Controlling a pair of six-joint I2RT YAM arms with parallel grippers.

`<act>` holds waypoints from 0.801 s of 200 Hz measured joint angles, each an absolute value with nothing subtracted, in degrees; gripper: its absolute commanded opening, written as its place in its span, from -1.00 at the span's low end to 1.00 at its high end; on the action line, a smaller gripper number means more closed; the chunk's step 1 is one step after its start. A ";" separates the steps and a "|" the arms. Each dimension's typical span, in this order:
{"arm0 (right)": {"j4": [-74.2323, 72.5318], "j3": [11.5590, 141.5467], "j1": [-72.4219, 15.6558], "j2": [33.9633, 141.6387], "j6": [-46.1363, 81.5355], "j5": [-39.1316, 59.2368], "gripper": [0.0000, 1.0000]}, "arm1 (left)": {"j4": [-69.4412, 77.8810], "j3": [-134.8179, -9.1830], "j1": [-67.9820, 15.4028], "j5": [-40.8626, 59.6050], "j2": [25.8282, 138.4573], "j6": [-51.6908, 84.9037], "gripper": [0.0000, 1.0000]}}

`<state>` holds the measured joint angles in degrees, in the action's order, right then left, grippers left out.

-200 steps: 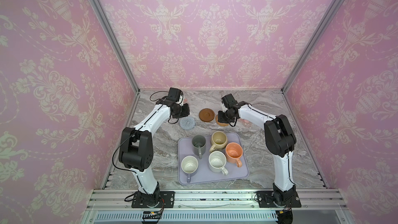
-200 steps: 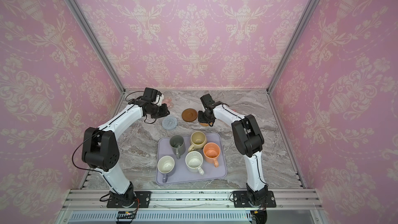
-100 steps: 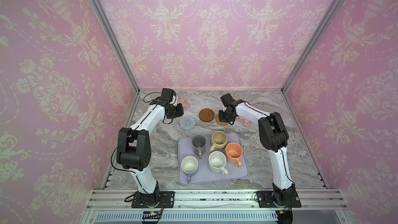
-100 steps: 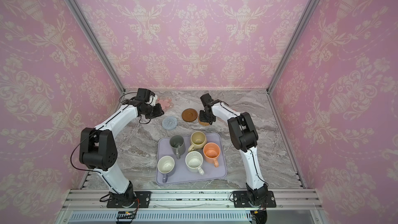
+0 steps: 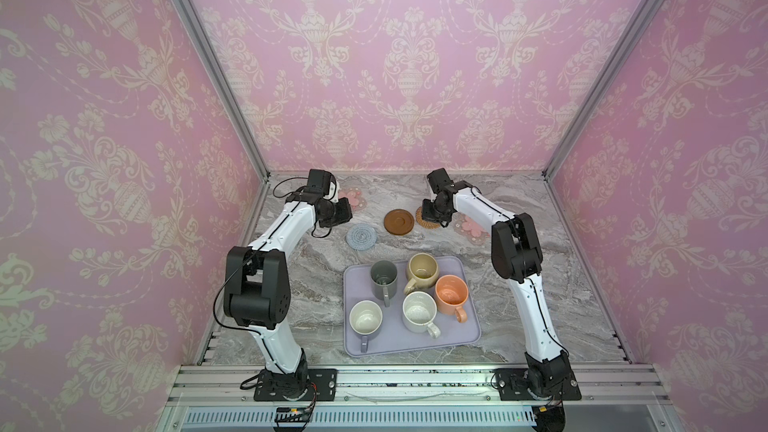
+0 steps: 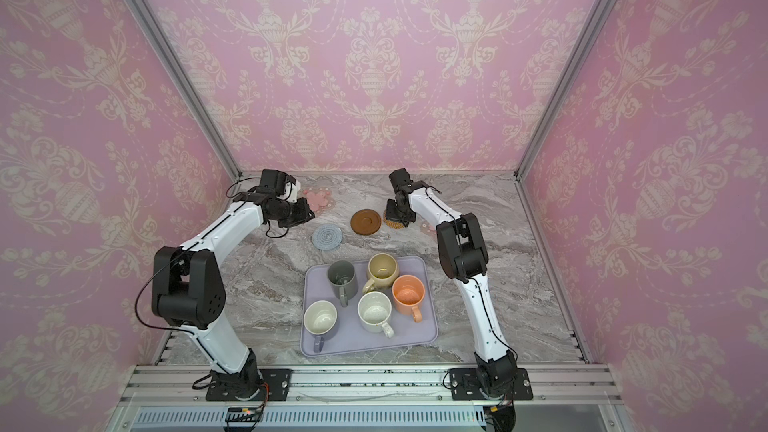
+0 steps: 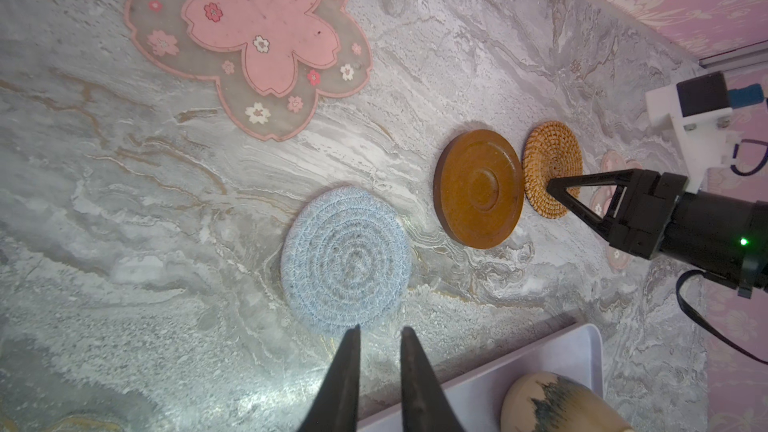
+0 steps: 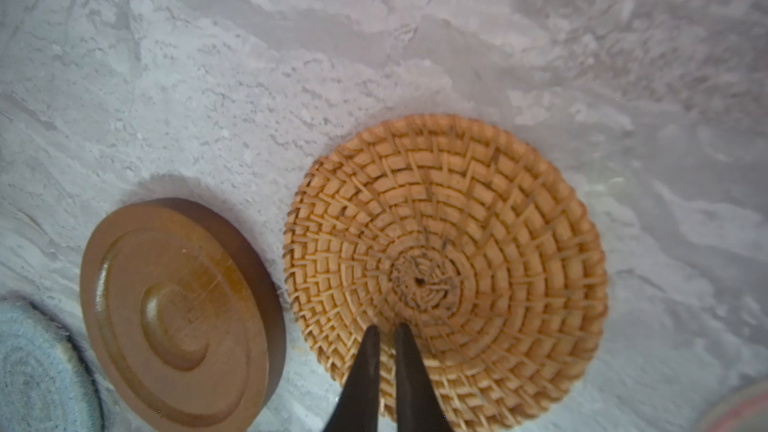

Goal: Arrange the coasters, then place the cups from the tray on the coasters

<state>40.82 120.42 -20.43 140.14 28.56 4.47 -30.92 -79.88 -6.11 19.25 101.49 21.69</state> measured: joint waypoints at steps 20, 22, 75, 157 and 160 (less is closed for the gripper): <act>41.76 124.53 -19.59 142.47 28.56 4.51 -0.74 | -30.92 -79.99 -6.11 19.55 102.48 21.69 -0.55; 41.93 124.99 -19.53 142.71 28.56 4.54 -0.74 | -30.89 -80.01 -6.11 19.59 102.59 21.69 -0.55; 42.83 135.37 -17.23 148.92 28.86 5.52 -0.74 | -30.74 -80.68 -6.11 20.97 106.08 21.78 -0.53; 35.83 137.82 -13.13 151.85 33.95 9.28 -0.73 | -30.94 -85.56 -6.11 22.81 111.87 21.93 -0.52; 35.55 137.84 -13.04 151.96 34.22 9.50 -0.73 | -30.92 -85.69 -6.11 22.85 112.01 21.93 -0.52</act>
<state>35.55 137.84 -13.04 151.96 34.22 9.50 -30.92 -85.69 -6.11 22.85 112.01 21.93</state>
